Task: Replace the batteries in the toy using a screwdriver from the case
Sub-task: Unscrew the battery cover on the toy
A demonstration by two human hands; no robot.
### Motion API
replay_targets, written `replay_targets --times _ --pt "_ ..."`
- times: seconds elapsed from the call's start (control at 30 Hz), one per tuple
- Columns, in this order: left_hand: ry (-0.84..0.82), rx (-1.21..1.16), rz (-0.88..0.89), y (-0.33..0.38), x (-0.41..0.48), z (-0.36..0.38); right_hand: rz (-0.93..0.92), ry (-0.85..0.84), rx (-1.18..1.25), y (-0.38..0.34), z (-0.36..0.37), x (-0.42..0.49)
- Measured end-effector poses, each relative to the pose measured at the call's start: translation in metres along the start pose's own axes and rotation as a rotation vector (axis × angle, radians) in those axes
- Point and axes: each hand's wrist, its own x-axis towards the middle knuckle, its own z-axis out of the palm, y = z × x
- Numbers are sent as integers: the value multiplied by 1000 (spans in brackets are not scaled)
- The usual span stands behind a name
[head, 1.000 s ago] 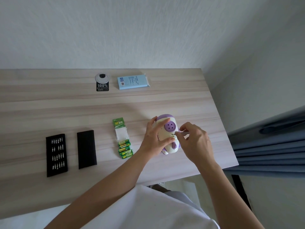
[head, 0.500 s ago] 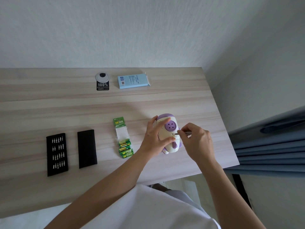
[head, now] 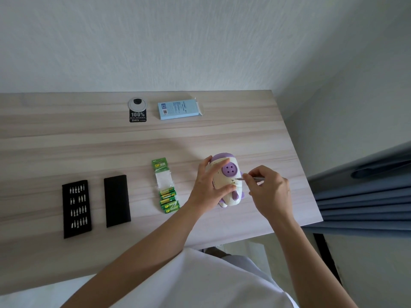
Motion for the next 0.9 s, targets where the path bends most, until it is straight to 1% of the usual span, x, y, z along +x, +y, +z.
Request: replay_targets --times 0.13,0.3,0.4,0.53,0.77,0.9 --pt "0 3 11 4 -2 0 28 -3 66 2 -2 0" --pt "11 80 -12 5 -5 0 206 -76 354 8 -10 2" --pt "31 149 -41 10 -6 0 267 -120 468 14 -13 6" --pt "132 219 15 15 -11 6 273 -180 596 24 -16 23" --pt "319 271 22 24 -25 27 306 -382 808 48 -10 58" --pt "446 257 -86 34 -31 40 304 -537 863 59 3 71"
